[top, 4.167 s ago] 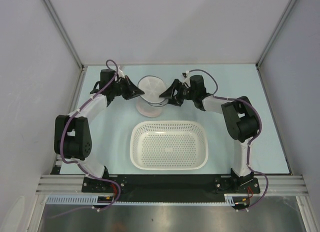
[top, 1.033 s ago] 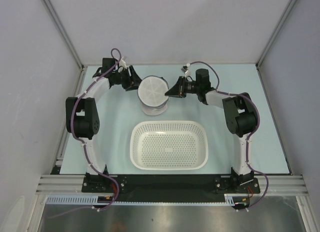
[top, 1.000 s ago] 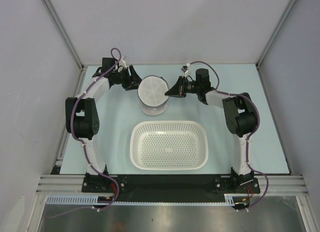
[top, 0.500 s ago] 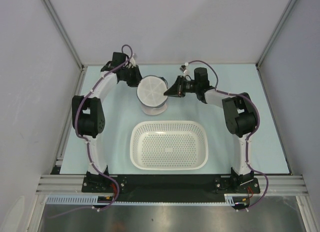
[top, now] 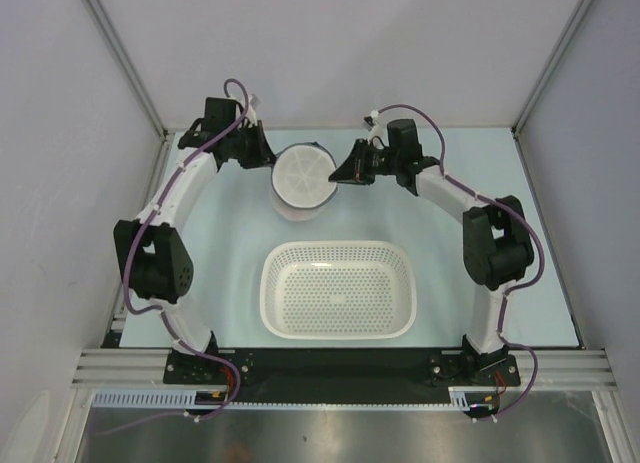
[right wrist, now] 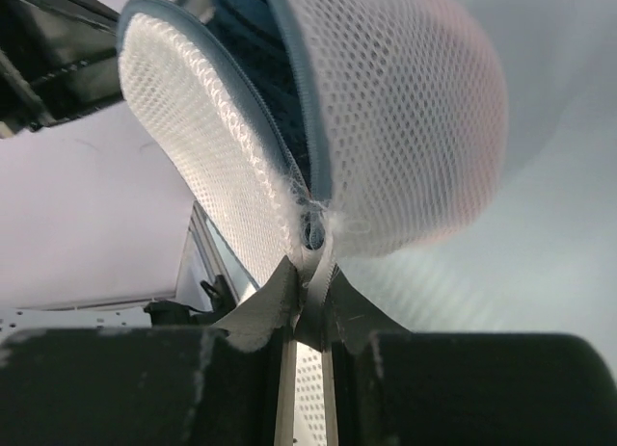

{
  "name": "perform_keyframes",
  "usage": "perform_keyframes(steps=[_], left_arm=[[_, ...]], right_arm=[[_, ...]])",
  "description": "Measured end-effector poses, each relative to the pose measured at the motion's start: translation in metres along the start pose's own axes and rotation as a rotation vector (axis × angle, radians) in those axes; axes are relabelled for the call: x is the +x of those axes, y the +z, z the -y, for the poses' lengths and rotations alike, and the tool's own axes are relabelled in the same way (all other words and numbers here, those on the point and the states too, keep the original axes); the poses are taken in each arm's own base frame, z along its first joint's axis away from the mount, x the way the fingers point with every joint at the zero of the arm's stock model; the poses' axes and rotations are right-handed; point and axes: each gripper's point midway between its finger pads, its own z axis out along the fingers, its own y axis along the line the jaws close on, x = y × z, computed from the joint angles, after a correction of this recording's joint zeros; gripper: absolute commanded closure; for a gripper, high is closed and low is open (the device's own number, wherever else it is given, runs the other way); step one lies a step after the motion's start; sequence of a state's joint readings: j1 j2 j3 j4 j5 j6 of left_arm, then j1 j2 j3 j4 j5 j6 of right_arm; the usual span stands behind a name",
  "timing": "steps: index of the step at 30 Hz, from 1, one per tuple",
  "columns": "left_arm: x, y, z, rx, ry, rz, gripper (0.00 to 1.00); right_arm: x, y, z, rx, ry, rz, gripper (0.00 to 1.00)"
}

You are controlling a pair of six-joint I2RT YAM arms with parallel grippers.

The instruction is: Place the bra in the laundry bag and zip it closed

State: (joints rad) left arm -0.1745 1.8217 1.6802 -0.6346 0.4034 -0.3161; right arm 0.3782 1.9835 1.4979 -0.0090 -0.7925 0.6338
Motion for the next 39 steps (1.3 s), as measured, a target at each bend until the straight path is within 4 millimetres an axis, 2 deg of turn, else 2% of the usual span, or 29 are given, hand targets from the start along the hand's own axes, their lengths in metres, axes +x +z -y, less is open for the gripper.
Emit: perform_keyframes(steps=[2, 3, 5, 7, 8, 10, 12, 17, 19, 21, 23, 25, 27, 31, 33, 35, 36, 37, 38, 39], left_arm=[[-0.003, -0.009, 0.003, -0.006, 0.007, 0.022, 1.00], [-0.005, -0.008, 0.002, -0.009, 0.010, 0.026, 1.00], [-0.005, 0.009, -0.006, -0.017, 0.001, 0.007, 1.00], [0.007, 0.033, -0.023, -0.044, -0.025, -0.042, 1.00], [0.016, 0.041, -0.030, -0.058, -0.042, -0.070, 1.00], [0.033, 0.046, -0.037, -0.076, -0.068, -0.115, 1.00], [0.031, 0.036, -0.029, -0.070, -0.068, -0.100, 1.00], [0.000, -0.011, -0.003, -0.053, -0.022, 0.060, 1.00], [-0.008, -0.010, -0.003, -0.050, -0.020, 0.073, 1.00], [-0.007, 0.007, -0.013, -0.055, -0.031, 0.056, 1.00], [0.017, 0.021, -0.028, -0.084, -0.057, 0.001, 1.00], [0.032, 0.018, -0.030, -0.097, -0.070, -0.026, 1.00], [0.028, 0.006, -0.021, -0.079, -0.056, 0.018, 1.00], [0.005, -0.034, 0.000, -0.064, -0.035, 0.177, 1.00], [-0.005, -0.024, -0.007, -0.076, -0.054, 0.166, 1.00], [-0.017, 0.005, -0.017, -0.059, -0.073, 0.141, 1.00], [-0.007, 0.027, -0.030, -0.070, -0.091, 0.102, 1.00], [0.009, 0.040, -0.041, -0.089, -0.112, 0.055, 1.00], [0.032, 0.051, -0.054, -0.121, -0.138, -0.011, 1.00], [0.053, 0.053, -0.059, -0.149, -0.156, -0.071, 1.00]], right_arm=[[-0.005, -0.009, -0.015, -0.003, -0.006, 0.025, 1.00], [-0.007, -0.011, -0.019, -0.009, -0.003, 0.032, 1.00], [-0.013, -0.009, -0.015, -0.006, 0.024, 0.028, 1.00], [-0.016, -0.001, 0.003, 0.015, 0.054, 0.024, 1.00], [-0.012, 0.002, 0.015, 0.041, 0.078, 0.011, 1.00], [-0.004, 0.004, 0.033, 0.095, 0.124, -0.008, 1.00], [0.002, 0.002, 0.036, 0.124, 0.132, -0.022, 1.00], [-0.001, -0.007, 0.010, 0.111, 0.075, 0.007, 1.00], [-0.002, -0.005, 0.008, 0.102, 0.064, 0.012, 1.00], [0.001, -0.001, 0.018, 0.116, 0.078, 0.003, 1.00], [0.008, 0.000, 0.031, 0.151, 0.092, -0.012, 1.00], [0.015, -0.002, 0.036, 0.181, 0.089, -0.024, 1.00], [0.014, -0.005, 0.027, 0.187, 0.049, -0.017, 1.00], [0.010, -0.015, -0.009, 0.160, -0.036, 0.024, 1.00], [0.007, -0.015, -0.019, 0.141, -0.059, 0.036, 1.00], [0.008, -0.007, -0.005, 0.152, -0.041, 0.022, 1.00], [0.009, -0.001, 0.008, 0.167, -0.025, 0.012, 1.00], [0.014, 0.005, 0.025, 0.190, -0.003, -0.005, 1.00], [0.023, 0.010, 0.042, 0.219, 0.028, -0.033, 1.00], [0.033, 0.012, 0.056, 0.249, 0.060, -0.062, 1.00]])
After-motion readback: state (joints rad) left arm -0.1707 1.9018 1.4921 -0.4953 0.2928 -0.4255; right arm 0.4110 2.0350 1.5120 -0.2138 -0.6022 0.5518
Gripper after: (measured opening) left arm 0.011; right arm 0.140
